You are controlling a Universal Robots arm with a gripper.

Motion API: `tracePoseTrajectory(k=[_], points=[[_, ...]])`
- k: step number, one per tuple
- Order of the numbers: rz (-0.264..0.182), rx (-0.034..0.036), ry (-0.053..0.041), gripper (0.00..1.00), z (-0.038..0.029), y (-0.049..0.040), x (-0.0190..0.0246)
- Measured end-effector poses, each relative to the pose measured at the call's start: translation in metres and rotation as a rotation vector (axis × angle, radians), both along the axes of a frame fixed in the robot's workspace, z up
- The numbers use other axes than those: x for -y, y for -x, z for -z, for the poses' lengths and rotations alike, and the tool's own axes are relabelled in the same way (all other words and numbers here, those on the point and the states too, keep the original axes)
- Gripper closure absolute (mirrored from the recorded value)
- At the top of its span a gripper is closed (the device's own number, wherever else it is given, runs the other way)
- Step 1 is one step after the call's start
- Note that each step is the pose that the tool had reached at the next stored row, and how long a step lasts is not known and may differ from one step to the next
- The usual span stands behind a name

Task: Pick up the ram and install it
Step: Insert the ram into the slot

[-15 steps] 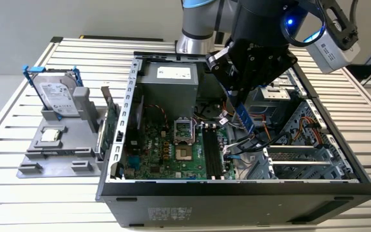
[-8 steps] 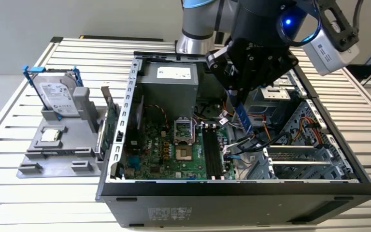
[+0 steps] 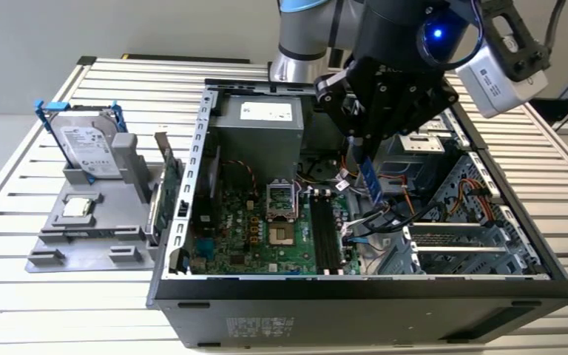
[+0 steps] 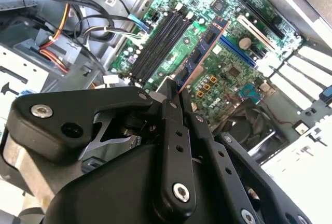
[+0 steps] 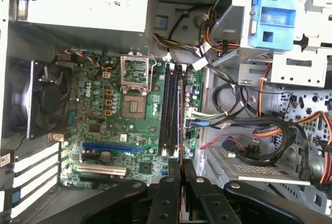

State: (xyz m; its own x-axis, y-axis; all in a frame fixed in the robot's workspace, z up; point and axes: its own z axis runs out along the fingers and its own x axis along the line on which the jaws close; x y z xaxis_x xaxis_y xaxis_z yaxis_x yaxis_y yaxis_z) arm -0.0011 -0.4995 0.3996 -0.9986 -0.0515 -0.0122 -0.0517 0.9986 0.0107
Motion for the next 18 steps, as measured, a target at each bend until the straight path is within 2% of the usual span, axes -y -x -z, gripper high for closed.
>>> tracePoseTrajectory(k=[8, 18], points=[[0.073, 0.0, 0.0, 1.0, 0.0, 0.0, 0.0], [0.074, 0.0, 0.0, 1.0, 0.0011, 0.0, 0.0]])
